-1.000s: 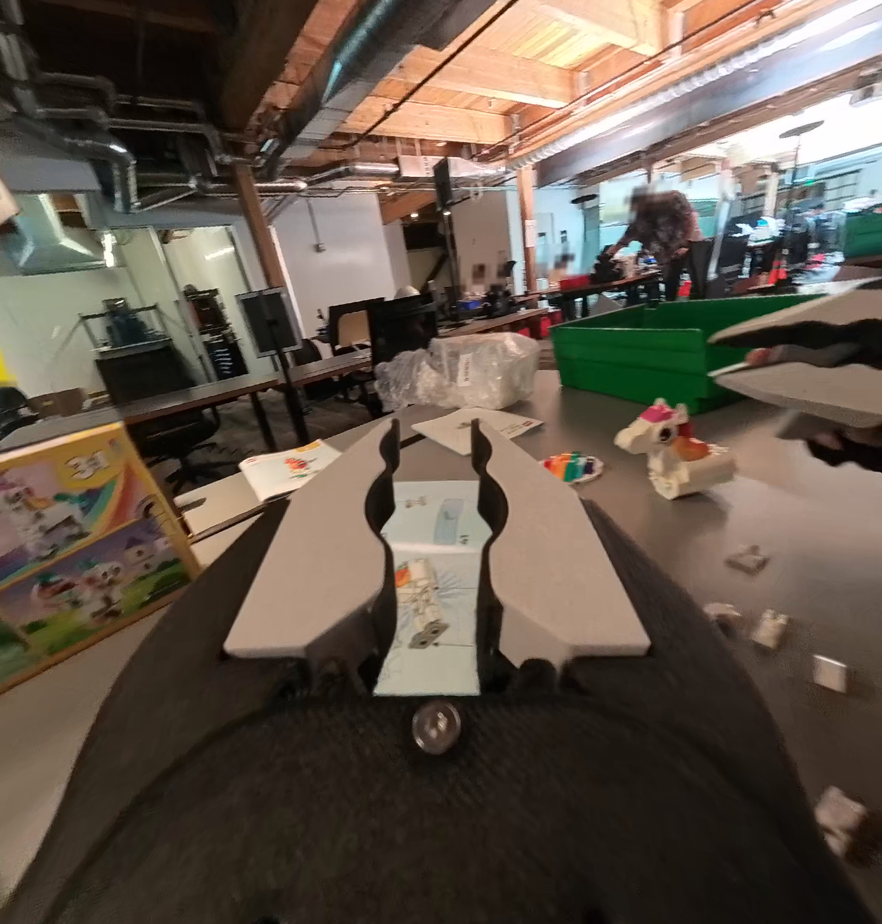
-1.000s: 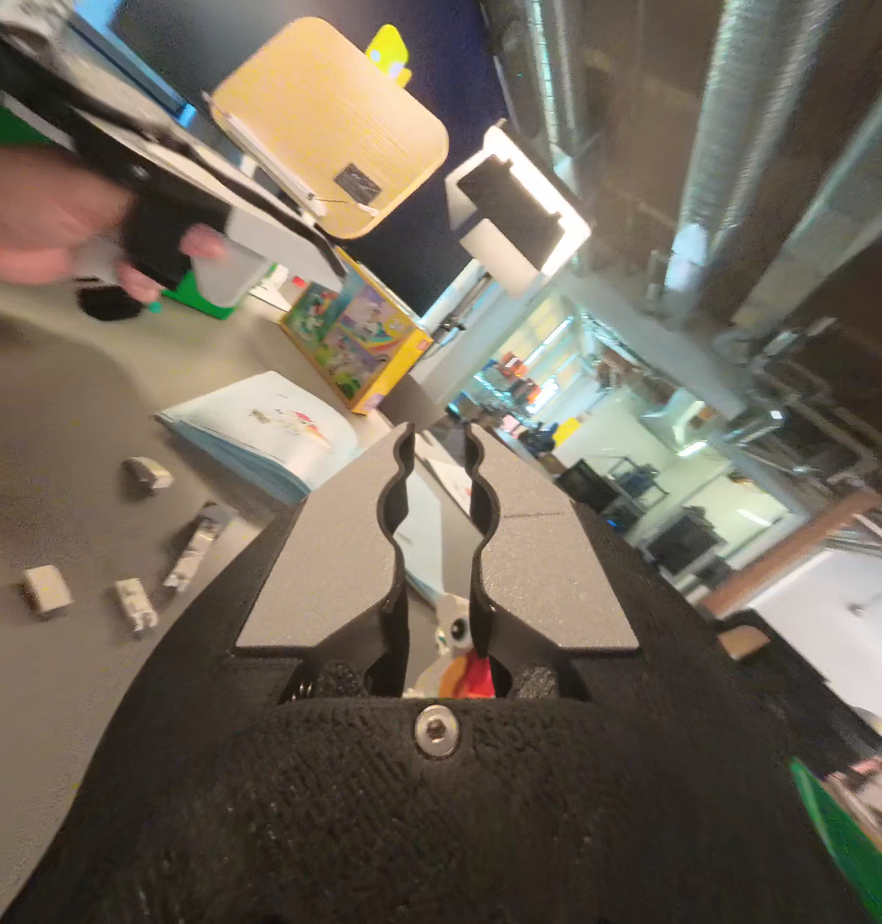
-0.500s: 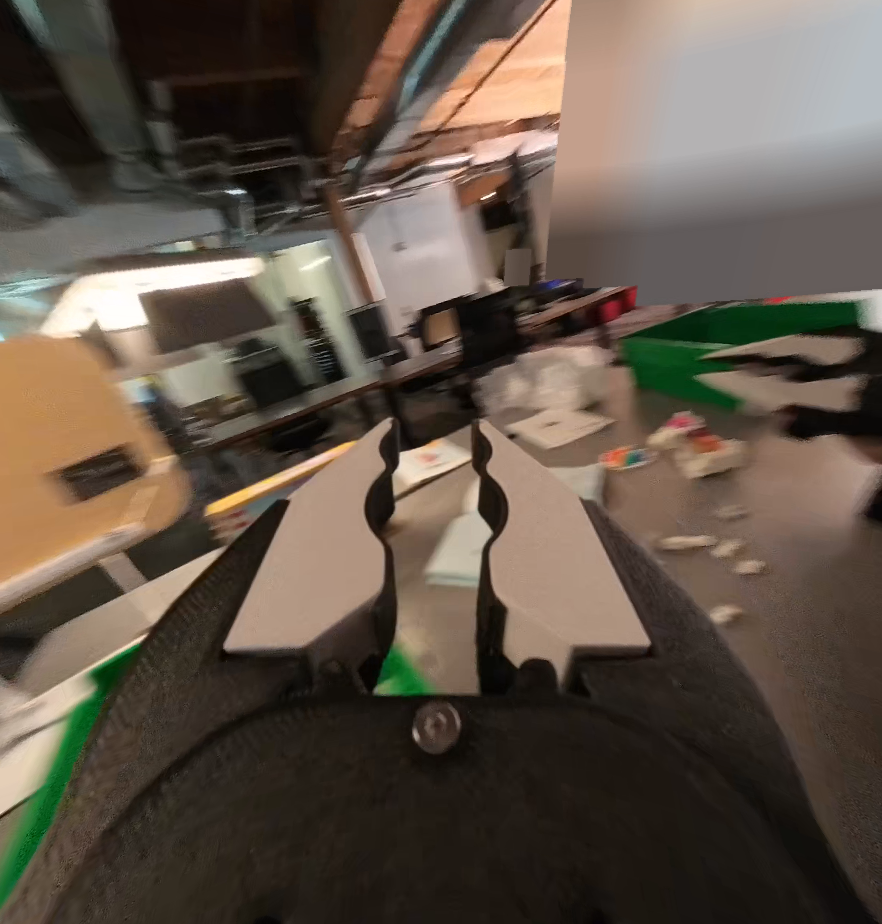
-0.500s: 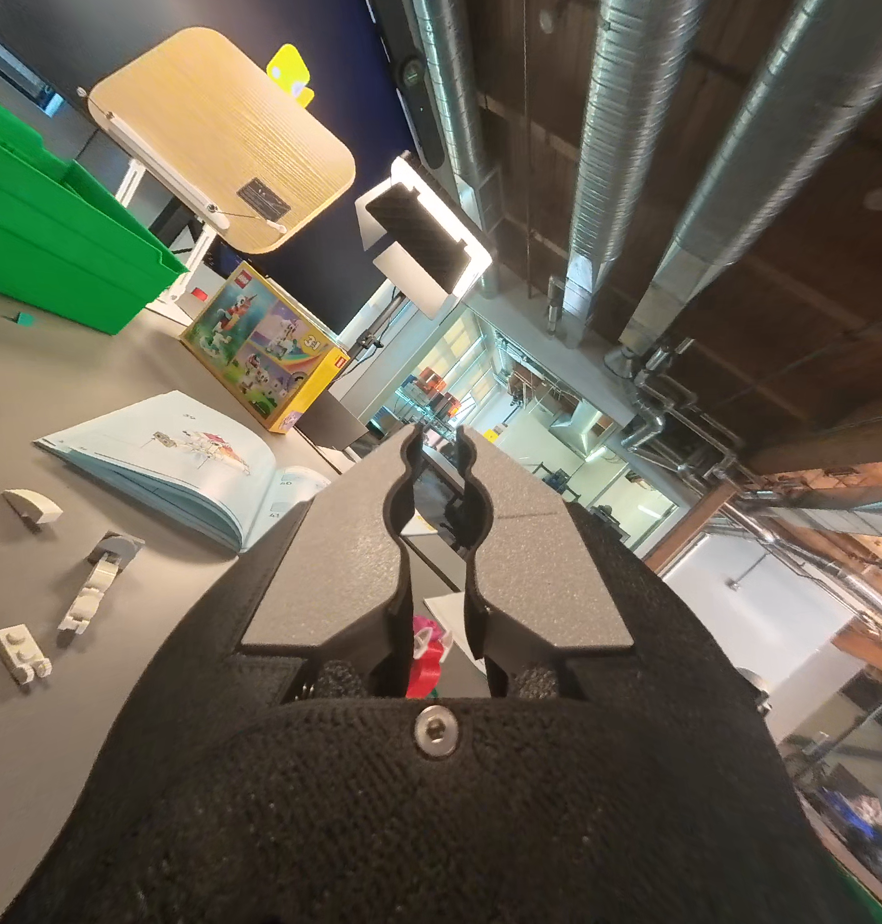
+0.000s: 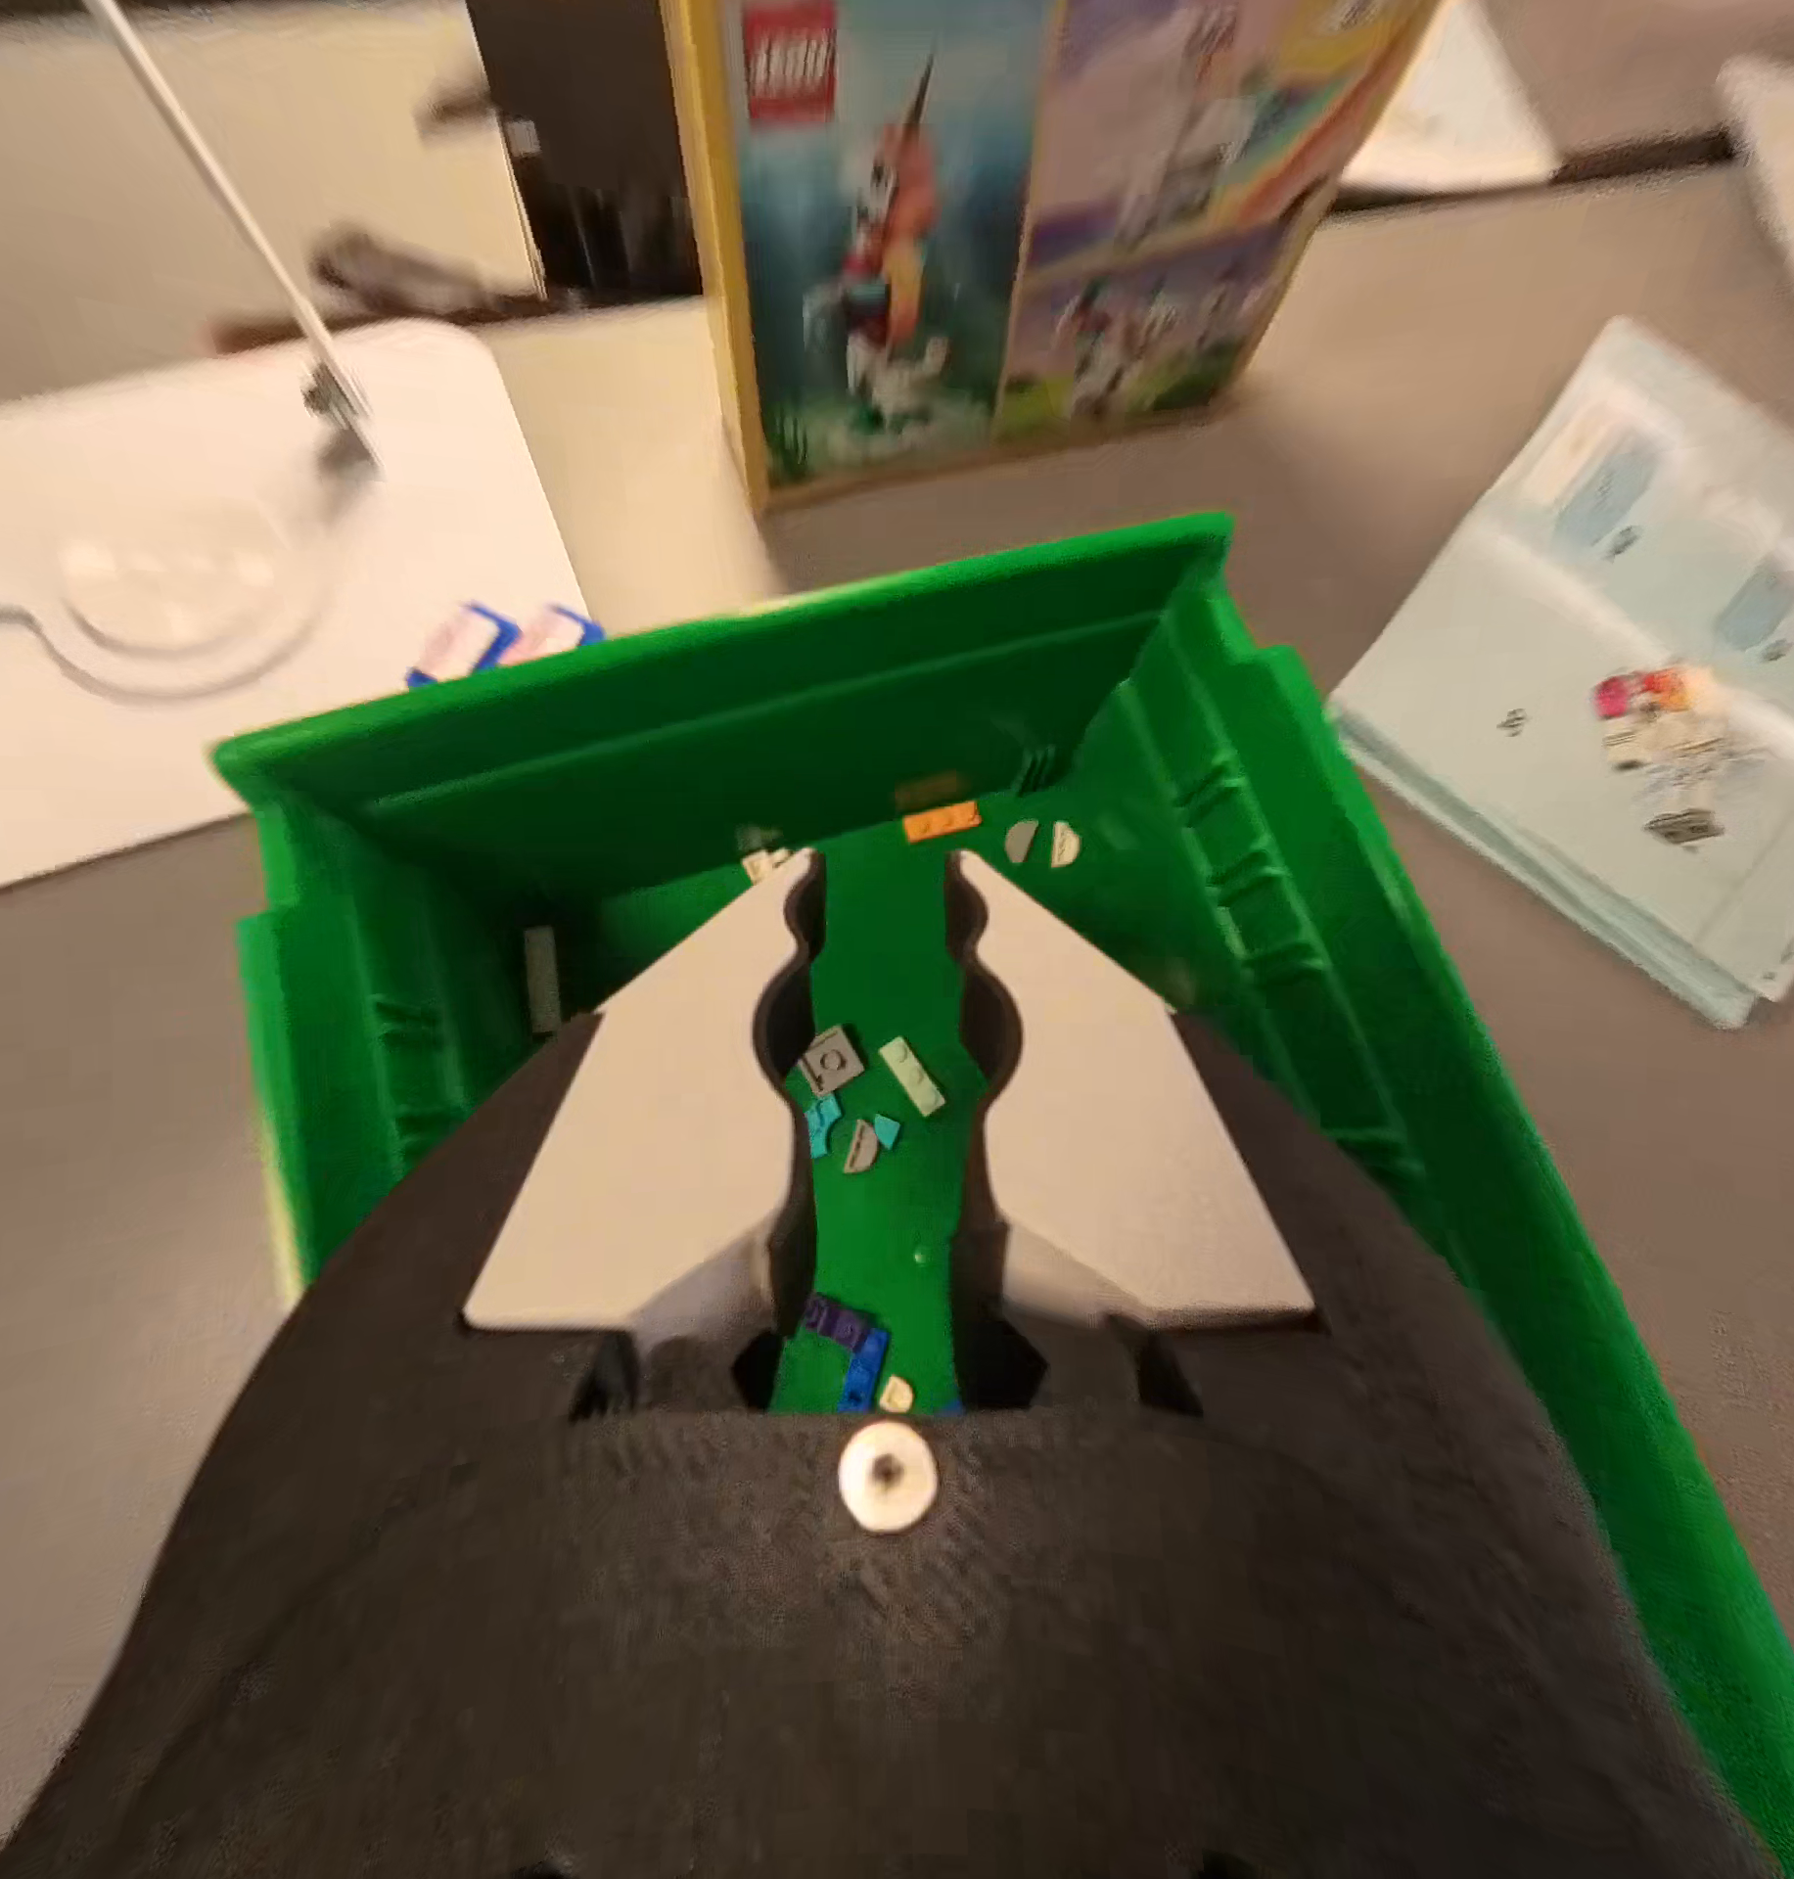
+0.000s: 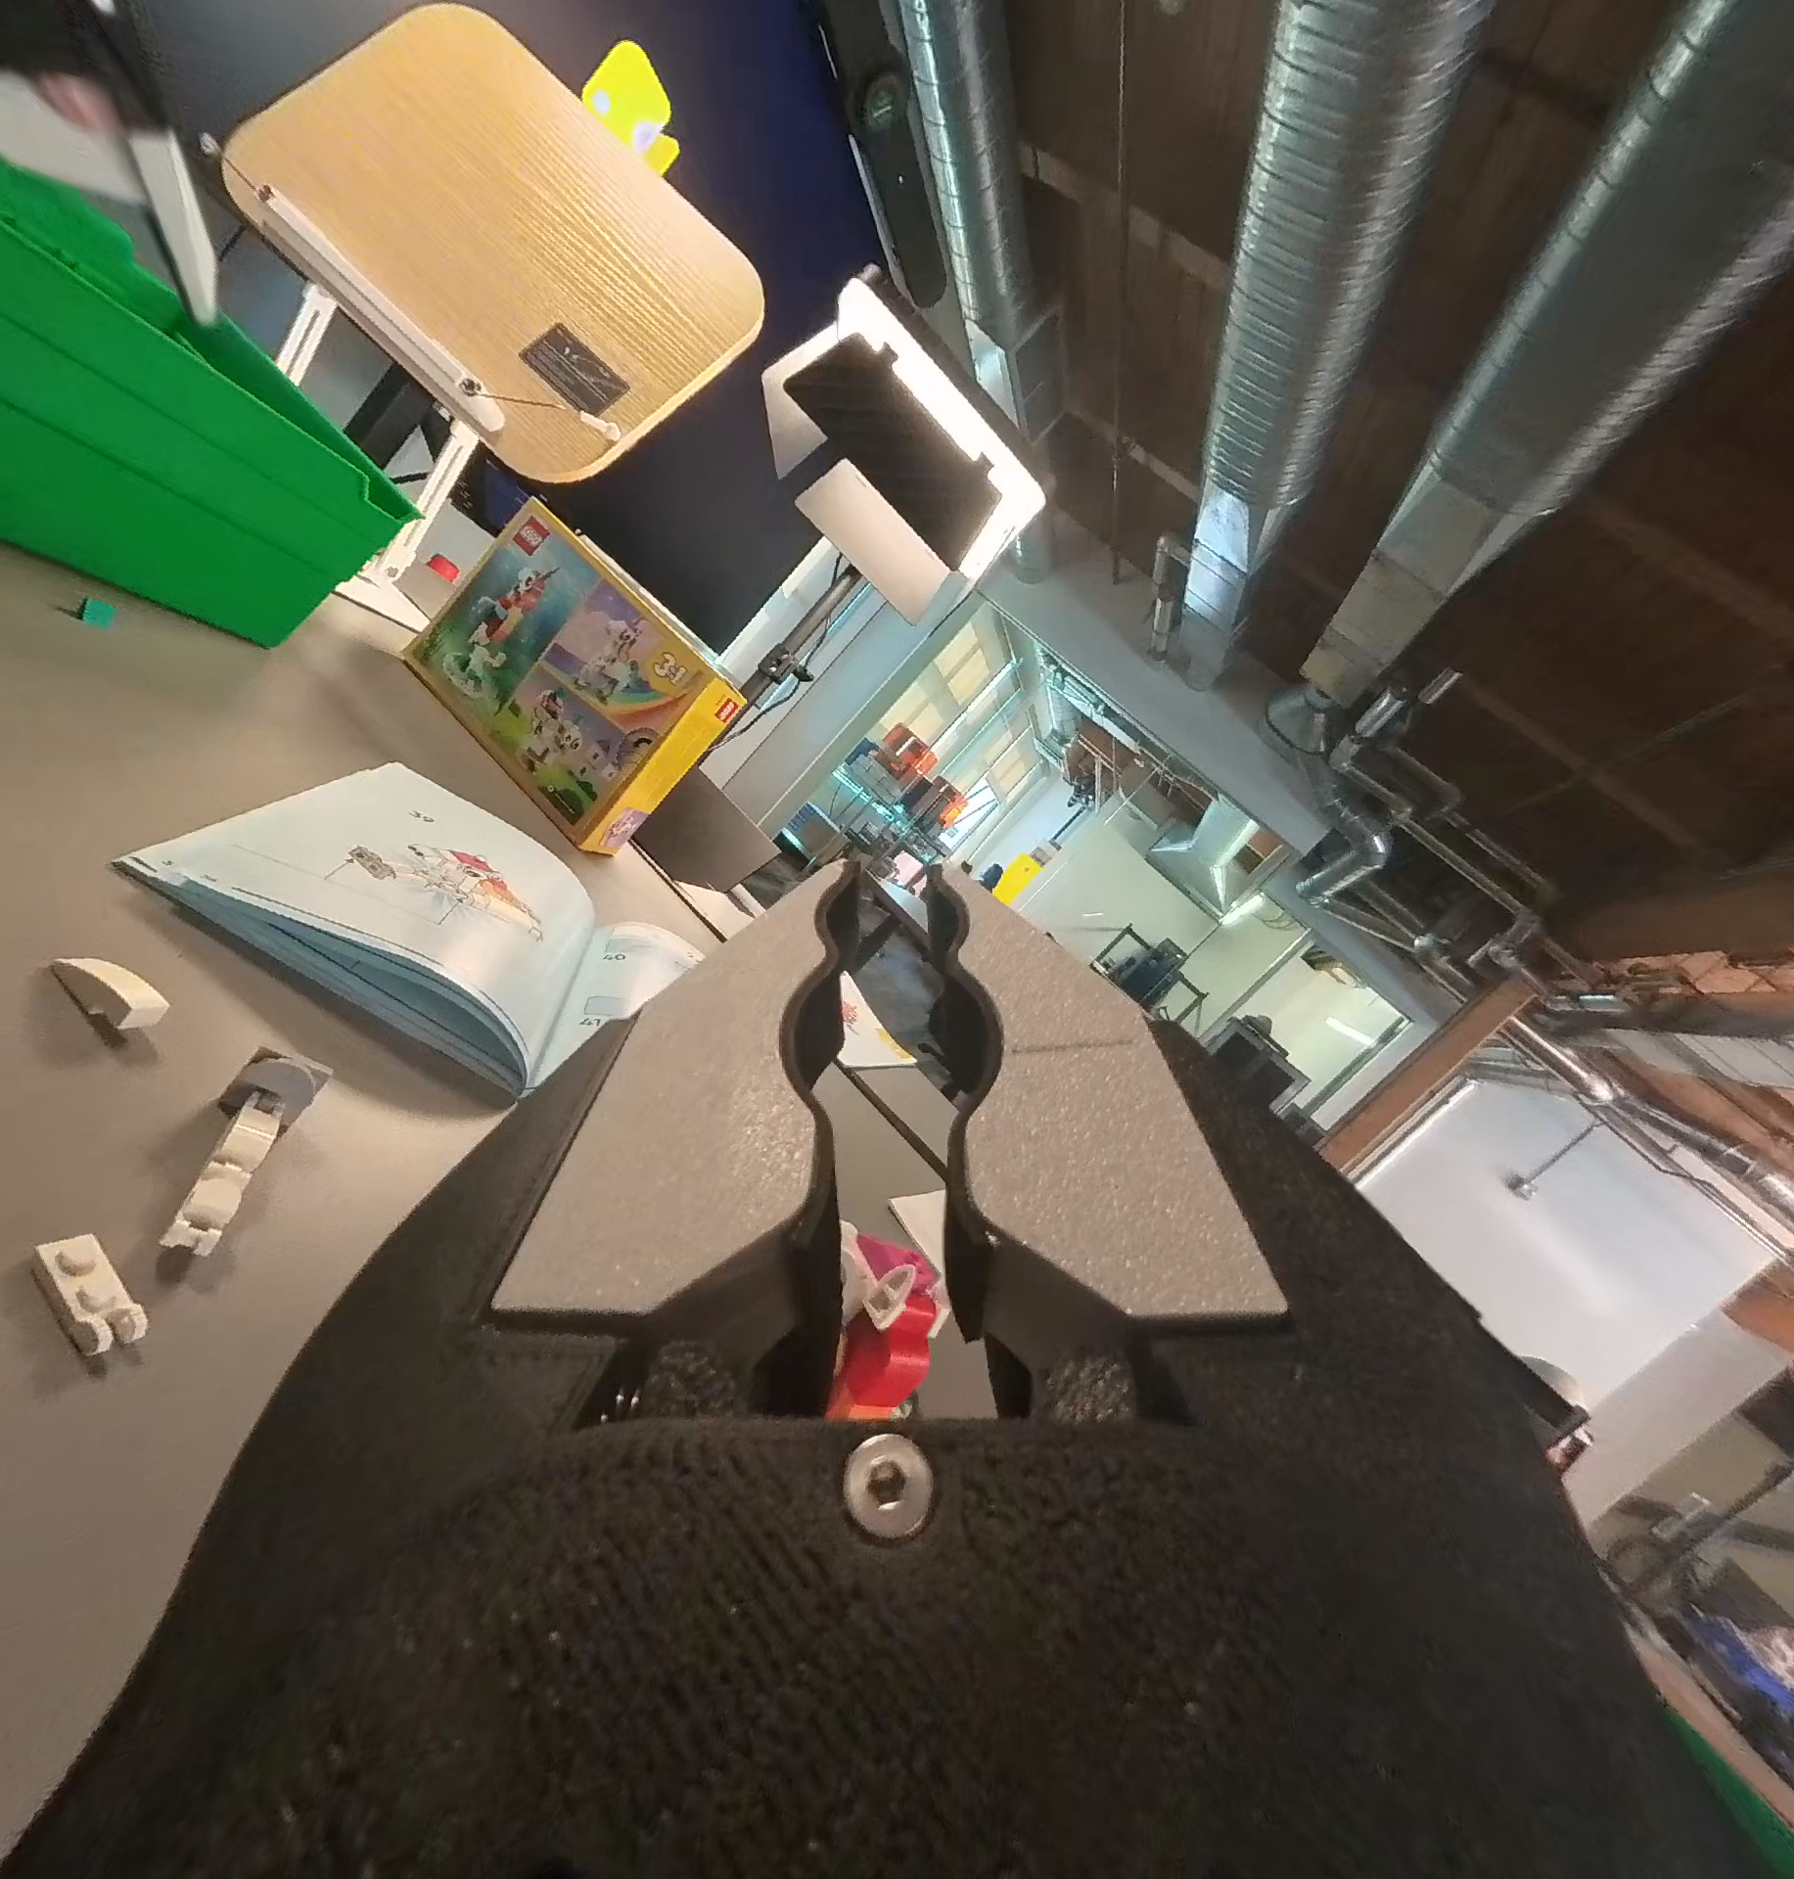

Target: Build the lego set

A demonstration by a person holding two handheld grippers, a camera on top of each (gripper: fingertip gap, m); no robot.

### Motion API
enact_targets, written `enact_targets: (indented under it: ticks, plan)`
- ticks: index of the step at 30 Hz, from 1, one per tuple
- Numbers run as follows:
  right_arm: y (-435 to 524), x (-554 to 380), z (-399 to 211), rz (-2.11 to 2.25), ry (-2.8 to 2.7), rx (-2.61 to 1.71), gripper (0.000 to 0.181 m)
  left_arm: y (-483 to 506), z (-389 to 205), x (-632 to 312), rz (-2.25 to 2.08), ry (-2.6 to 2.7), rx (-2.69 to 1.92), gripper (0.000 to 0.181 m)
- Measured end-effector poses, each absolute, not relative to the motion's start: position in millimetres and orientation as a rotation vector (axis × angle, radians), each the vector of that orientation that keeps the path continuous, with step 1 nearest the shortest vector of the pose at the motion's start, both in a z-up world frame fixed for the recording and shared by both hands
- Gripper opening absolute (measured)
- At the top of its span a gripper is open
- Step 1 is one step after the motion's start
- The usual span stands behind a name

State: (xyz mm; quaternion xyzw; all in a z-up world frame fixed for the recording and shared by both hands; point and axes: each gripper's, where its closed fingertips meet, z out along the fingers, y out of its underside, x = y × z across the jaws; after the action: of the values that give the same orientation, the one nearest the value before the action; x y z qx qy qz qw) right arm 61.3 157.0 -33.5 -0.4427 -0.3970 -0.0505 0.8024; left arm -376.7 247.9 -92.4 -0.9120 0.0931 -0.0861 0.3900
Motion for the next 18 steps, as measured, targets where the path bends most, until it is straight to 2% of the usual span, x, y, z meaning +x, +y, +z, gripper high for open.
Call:
enact_targets:
  ticks: [4, 8, 18]
  plan:
    - [153.4, 58.4, -32.4, -0.108, -0.866, -0.935, 0.011, 267.1, -134.3, -382.0, -0.148, 0.219, -2.511, 0.015]
    - [146.1, 53.7, -28.8, -0.105, -0.881, -0.902, 0.010, 276.5, -158.8, -388.4, -0.123, 0.149, -2.599, 0.023]
    - [124.7, 37.4, -22.7, -0.020, -0.911, -0.832, 0.011, 283.5, -186.3, -400.9, -0.077, 0.049, -2.658, 0.024]
